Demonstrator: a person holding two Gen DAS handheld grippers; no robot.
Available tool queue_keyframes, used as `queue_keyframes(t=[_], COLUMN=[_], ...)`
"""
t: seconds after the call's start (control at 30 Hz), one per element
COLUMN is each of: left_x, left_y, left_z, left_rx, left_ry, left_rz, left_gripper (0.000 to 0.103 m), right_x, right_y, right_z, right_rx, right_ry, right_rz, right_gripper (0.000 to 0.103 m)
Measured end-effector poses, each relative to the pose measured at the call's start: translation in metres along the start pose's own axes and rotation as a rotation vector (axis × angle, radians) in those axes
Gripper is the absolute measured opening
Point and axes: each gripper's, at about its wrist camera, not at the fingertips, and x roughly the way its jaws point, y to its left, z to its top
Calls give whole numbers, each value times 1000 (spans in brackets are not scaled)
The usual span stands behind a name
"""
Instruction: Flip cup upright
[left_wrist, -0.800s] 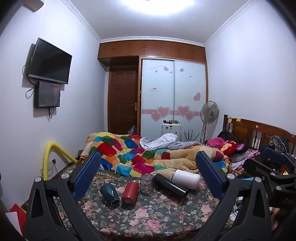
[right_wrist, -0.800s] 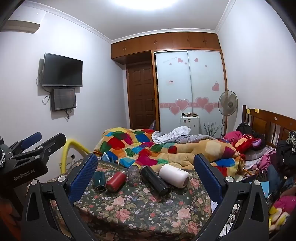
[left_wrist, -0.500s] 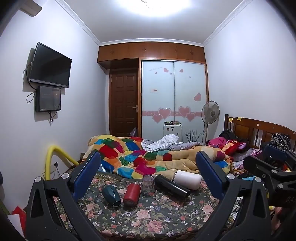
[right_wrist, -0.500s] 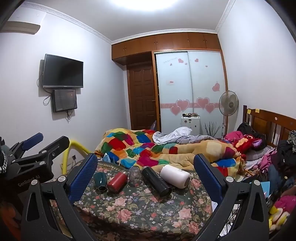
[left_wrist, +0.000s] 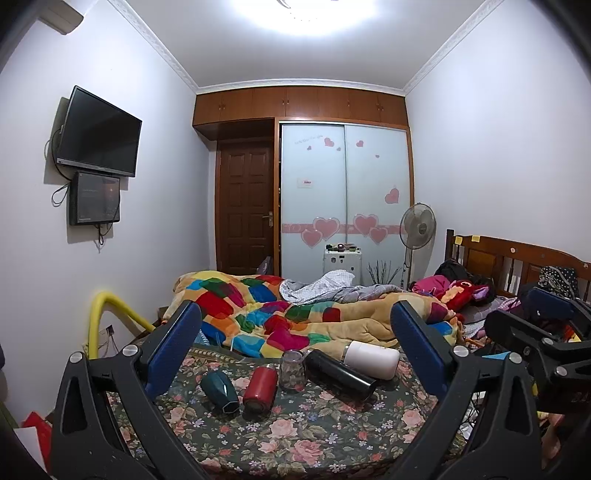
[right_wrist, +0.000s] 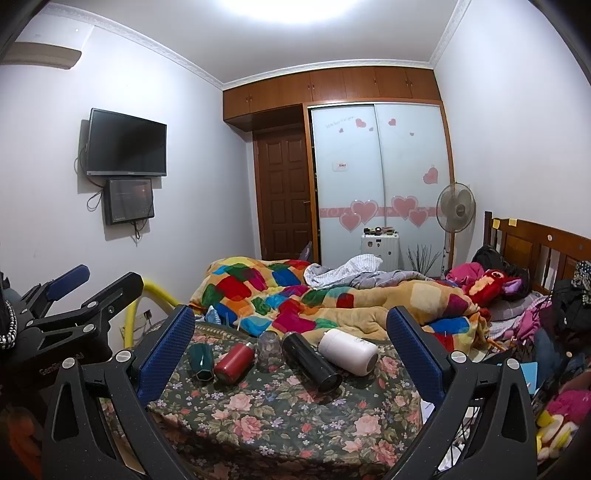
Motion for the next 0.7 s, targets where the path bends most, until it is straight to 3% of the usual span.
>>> queue_keyframes(t=[0.7], left_x=[2], left_y=[3], left_z=[-3], left_rx=[-12], left_ry=[1], left_rz=[4], left_gripper=[103], right_x=[-7], right_y=[0], right_z=[4], right_rx=[-6], right_ry=[-6], right_rz=[4], right_gripper=[103])
